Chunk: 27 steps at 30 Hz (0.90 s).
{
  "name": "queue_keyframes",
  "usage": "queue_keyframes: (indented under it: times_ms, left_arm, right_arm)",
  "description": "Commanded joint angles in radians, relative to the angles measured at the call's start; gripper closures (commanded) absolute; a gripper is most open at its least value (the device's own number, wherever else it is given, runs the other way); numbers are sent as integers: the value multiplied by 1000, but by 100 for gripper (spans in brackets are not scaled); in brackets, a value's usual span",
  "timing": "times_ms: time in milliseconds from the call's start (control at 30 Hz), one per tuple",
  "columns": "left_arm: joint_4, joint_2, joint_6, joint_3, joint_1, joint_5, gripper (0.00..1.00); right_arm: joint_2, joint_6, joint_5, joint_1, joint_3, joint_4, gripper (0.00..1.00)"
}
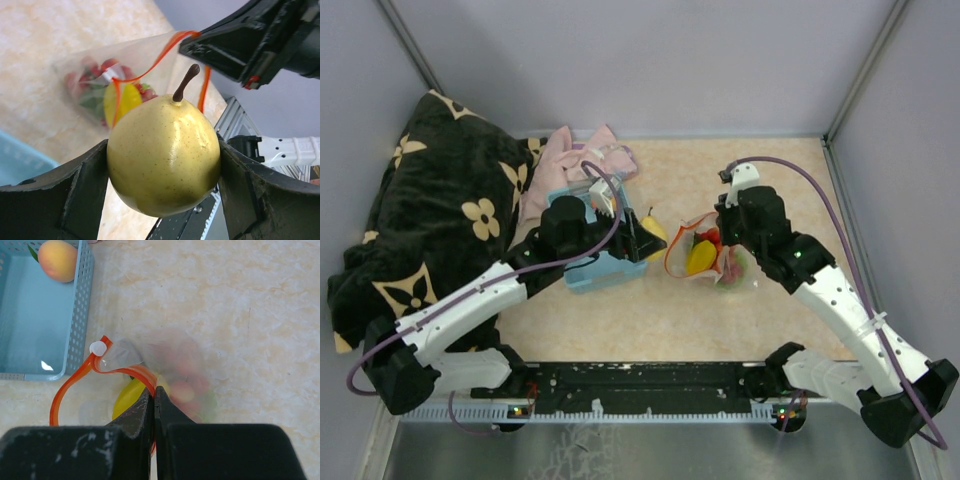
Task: Place the food in the zip-top bag and seal the zipper
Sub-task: Pick up the fake fruit from the bin, then place the fake fruit in the zipper food storage bag.
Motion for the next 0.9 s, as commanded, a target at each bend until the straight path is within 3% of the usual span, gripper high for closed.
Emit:
queue_keyframes:
  times_ms: [0,333,567,867]
  left_arm:
    - [186,50,-2,27,-82,-59,36]
    - [258,222,149,119,-204,-155,36]
    - [320,296,242,122,-218,-217,36]
    - [275,395,314,144,-237,-267,35]
  right_arm:
    - [-8,20,-29,-8,80,61,100]
    - [-6,27,-62,-7,101,43,100]
    - [-11,30,-83,-8,106,36,100]
    - [-15,29,-93,-8,110,41,100]
